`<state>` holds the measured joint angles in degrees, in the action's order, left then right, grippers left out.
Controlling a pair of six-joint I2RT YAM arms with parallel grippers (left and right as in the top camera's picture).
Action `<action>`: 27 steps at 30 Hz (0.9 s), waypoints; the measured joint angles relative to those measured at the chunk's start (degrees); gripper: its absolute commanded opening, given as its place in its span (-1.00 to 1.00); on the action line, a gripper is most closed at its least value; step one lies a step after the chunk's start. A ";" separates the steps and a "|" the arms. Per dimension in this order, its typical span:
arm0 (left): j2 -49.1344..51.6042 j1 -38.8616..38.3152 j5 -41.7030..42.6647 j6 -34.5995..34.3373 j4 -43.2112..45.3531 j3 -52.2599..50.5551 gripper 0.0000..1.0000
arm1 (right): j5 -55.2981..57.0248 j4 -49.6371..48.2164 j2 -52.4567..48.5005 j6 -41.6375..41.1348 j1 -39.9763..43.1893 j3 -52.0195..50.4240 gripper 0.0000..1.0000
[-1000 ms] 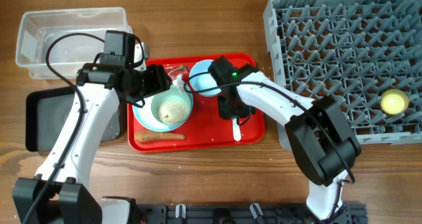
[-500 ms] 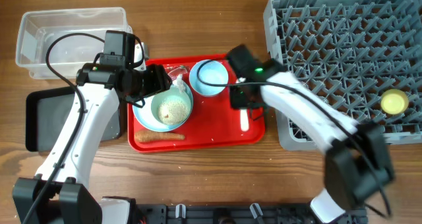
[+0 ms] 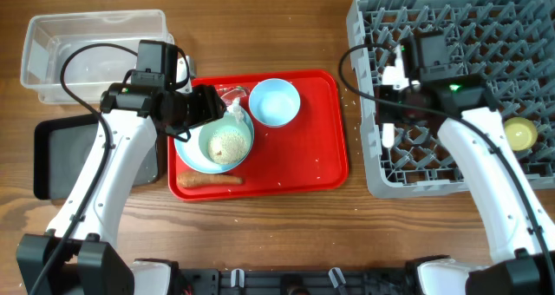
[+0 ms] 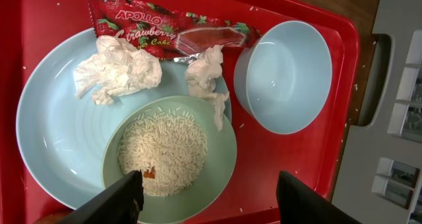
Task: Sort waste into correct bins and load items into the dishwasher rack
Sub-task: 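Place the white spoon upright in the rack with the right gripper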
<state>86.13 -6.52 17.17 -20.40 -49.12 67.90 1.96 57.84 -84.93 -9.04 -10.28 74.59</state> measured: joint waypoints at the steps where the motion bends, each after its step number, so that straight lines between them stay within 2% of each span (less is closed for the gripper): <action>1: 0.00 0.00 0.00 0.00 0.02 0.00 0.29 | 0.09 0.11 -0.50 0.96 0.85 0.00 -0.88; 8: 0.00 0.00 0.00 0.00 0.02 0.00 0.29 | 0.22 1.38 -6.03 5.70 2.05 0.00 -0.87; 11: 0.00 0.00 0.00 0.00 0.00 0.00 0.29 | 0.00 1.46 -9.09 6.38 2.05 0.00 -0.79; 17: 0.00 0.00 0.00 0.00 0.00 0.00 0.36 | 0.00 1.51 -13.44 7.15 2.05 0.00 -0.27; 23: 0.00 0.00 0.00 0.00 0.02 0.00 0.38 | 0.22 1.84 -12.81 7.19 2.25 0.00 -0.06; 27: 0.00 0.00 0.00 0.00 0.02 0.00 0.38 | -2.23 1.14 -9.25 6.58 2.25 0.52 0.15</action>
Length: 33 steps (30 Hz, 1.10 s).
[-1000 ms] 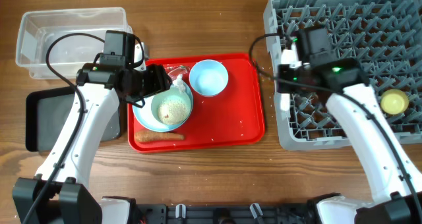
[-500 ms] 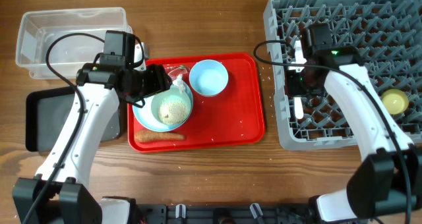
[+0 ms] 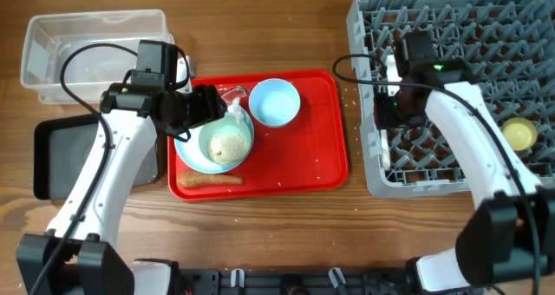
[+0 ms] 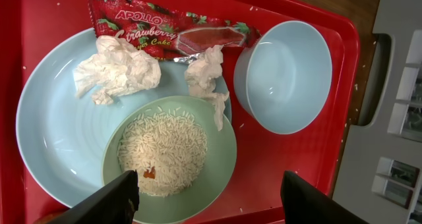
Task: Sort waste into correct bins and load items into the dishwasher rack
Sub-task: 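Place the white spoon upright in the rack with the right gripper, then reach the right gripper to the light-blue bowl and grasp it, then carry the light-blue bowl to the rack's top right and release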
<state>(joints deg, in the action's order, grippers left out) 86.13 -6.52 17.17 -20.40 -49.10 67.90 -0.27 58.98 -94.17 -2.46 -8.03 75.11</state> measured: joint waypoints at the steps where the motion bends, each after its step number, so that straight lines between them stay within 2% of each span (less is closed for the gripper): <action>1: 0.00 0.00 -0.02 0.00 -0.02 0.00 0.38 | -1.60 -0.85 1.11 -0.02 0.00 0.35 0.16; 9: 0.00 0.00 -3.39 0.00 -0.87 0.00 0.38 | -15.04 -11.17 4.57 -1.81 -4.35 1.55 0.25; 13: 0.00 0.00 -4.09 0.02 -0.87 0.00 0.39 | -15.32 -16.06 4.22 -4.87 -10.67 1.55 0.41; 18: 0.00 0.00 -4.09 0.02 -0.87 0.00 0.40 | -10.43 -23.98 -1.03 -8.90 -17.33 1.79 0.43; 22: 0.00 0.00 -4.59 0.02 -1.16 0.00 0.49 | -6.97 -28.59 -7.21 -13.00 -19.69 1.81 0.25; 27: 0.00 0.00 -7.80 0.02 -1.31 0.00 0.51 | -4.98 -29.57 -13.31 -18.03 -19.82 1.84 0.22; 29: 0.00 0.00 -9.55 0.02 -1.31 0.00 0.51 | -4.57 -29.92 -15.87 -19.61 -19.80 1.84 0.12; 33: 0.00 0.00 -12.09 0.02 -1.31 0.00 0.52 | -4.59 -29.92 -19.82 -22.03 -19.80 1.84 -0.35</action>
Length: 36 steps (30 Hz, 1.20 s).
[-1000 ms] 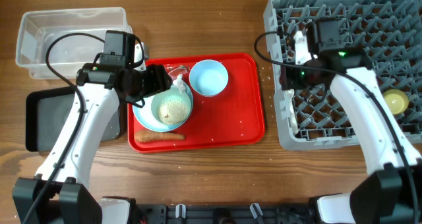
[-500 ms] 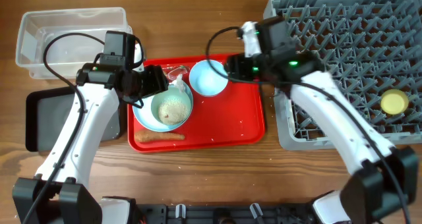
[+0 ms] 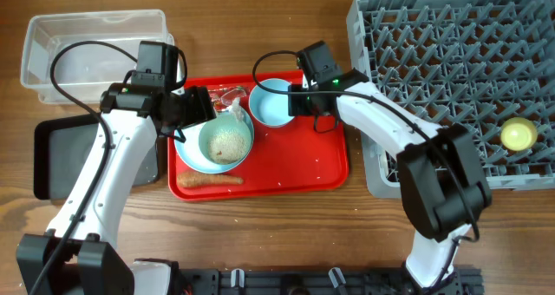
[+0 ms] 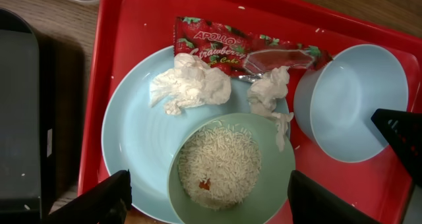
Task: Sort waste into correct bins and load items into the dishwasher rack
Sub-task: 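Carry the light-blue bowl to the rack's top right and release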
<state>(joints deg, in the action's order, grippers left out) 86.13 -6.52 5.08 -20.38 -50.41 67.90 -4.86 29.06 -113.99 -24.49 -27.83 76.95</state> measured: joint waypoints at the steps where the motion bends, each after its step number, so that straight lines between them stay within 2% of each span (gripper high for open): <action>1: 0.00 0.00 -0.39 0.00 0.02 0.00 0.52 | 0.00 -0.02 -0.50 -0.04 0.00 0.00 -0.49; 5: 0.00 0.00 -0.98 0.00 0.02 0.00 0.52 | 0.00 -0.04 -0.92 -0.96 0.00 0.00 -0.88; 6: 0.00 0.00 -1.01 0.00 0.02 0.00 0.52 | 0.00 -0.07 -0.92 -1.09 0.00 0.00 -0.91; 14: 0.00 0.00 -1.01 0.00 0.00 0.00 0.53 | 0.24 1.99 -0.57 -1.01 0.46 0.04 -0.91; 17: 0.00 0.00 -1.01 0.00 0.02 0.00 0.52 | 3.32 5.18 3.45 1.40 2.56 0.02 -0.91; 22: 0.00 0.00 -1.01 0.00 0.00 0.00 0.53 | 15.13 3.85 24.09 9.53 8.76 0.11 -0.91; 26: 0.00 0.00 -1.01 0.00 0.02 0.00 0.53 | 25.55 -1.92 32.98 19.17 14.99 0.81 -0.92; 31: 0.00 0.00 -1.05 0.00 0.02 0.00 0.53 | 37.00 -11.82 31.21 33.33 25.83 0.81 -0.91; 36: 0.00 0.00 -1.20 0.00 -0.02 0.00 0.53 | 41.59 -20.70 24.74 43.98 37.03 0.70 -0.91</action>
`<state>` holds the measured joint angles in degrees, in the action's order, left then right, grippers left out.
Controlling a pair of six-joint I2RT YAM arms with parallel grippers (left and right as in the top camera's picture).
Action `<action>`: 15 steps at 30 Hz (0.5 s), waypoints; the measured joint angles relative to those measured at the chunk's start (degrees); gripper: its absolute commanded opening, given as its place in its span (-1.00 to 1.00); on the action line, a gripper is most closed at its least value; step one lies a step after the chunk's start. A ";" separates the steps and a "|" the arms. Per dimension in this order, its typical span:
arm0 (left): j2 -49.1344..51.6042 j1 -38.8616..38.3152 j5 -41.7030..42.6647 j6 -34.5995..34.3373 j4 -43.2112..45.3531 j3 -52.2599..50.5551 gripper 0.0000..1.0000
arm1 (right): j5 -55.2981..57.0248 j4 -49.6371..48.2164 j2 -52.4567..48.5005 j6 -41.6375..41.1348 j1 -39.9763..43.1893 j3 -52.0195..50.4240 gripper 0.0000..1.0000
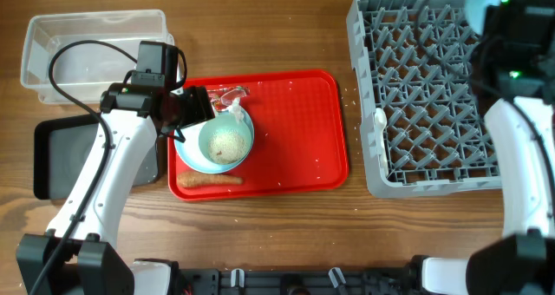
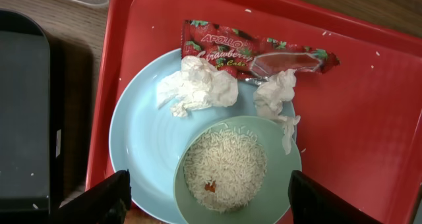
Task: Sort waste into correct bins and load items into the dishwasher rack
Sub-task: 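Carry the light-blue bowl to the rack's top right and release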
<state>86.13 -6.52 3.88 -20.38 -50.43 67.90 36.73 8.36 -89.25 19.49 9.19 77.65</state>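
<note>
On the red tray (image 1: 295, 156) a light blue plate (image 2: 138, 138) carries a green bowl (image 2: 280, 184) of rice, two crumpled tissues (image 2: 198, 89) and a red strawberry-cake wrapper (image 2: 231, 43). A carrot (image 1: 208, 180) lies at the tray's front. My left gripper (image 2: 211, 207) hangs open above the plate, its fingers either side of the green bowl. My right gripper (image 1: 499, 13) is high over the far right of the grey dishwasher rack (image 1: 425, 87), with the pale blue bowl blurred at the frame's top edge.
A clear plastic bin (image 1: 87, 43) stands at the back left, and a black bin (image 1: 52, 156) sits in front of it, left of the tray. A small white piece (image 1: 379, 117) rests at the rack's left edge.
The blue bowl has left the tray. My right gripper, which was at the bowl's rim, is now over the rack's far right corner with the bowl. The left gripper barely shifted.
My right gripper was over the rack's left part at the first two moments, then reached across to the blue bowl on the tray. Now it is back over the rack with the bowl. My left gripper stayed open above the plate, drawing back a little.
</note>
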 measured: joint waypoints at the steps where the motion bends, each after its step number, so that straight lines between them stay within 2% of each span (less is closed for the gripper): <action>1: 0.00 0.00 0.00 0.00 0.00 0.00 0.53 | 0.17 -0.31 -0.35 1.44 0.37 0.00 -0.91; 5: 0.00 0.00 -0.02 0.00 -0.07 0.00 0.52 | 5.64 -16.72 -10.54 9.55 7.56 -0.24 -0.91; 9: 0.00 0.00 -0.20 0.00 -0.31 0.00 0.52 | 8.74 -26.08 -17.27 16.20 10.95 -0.46 -0.92; 15: 0.00 0.00 -0.20 0.00 -0.63 0.00 0.51 | 9.86 -30.75 -25.42 22.56 13.07 -0.48 -0.91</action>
<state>86.13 -6.52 3.68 -20.38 -51.07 67.90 46.59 -22.39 -114.67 42.04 22.26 77.17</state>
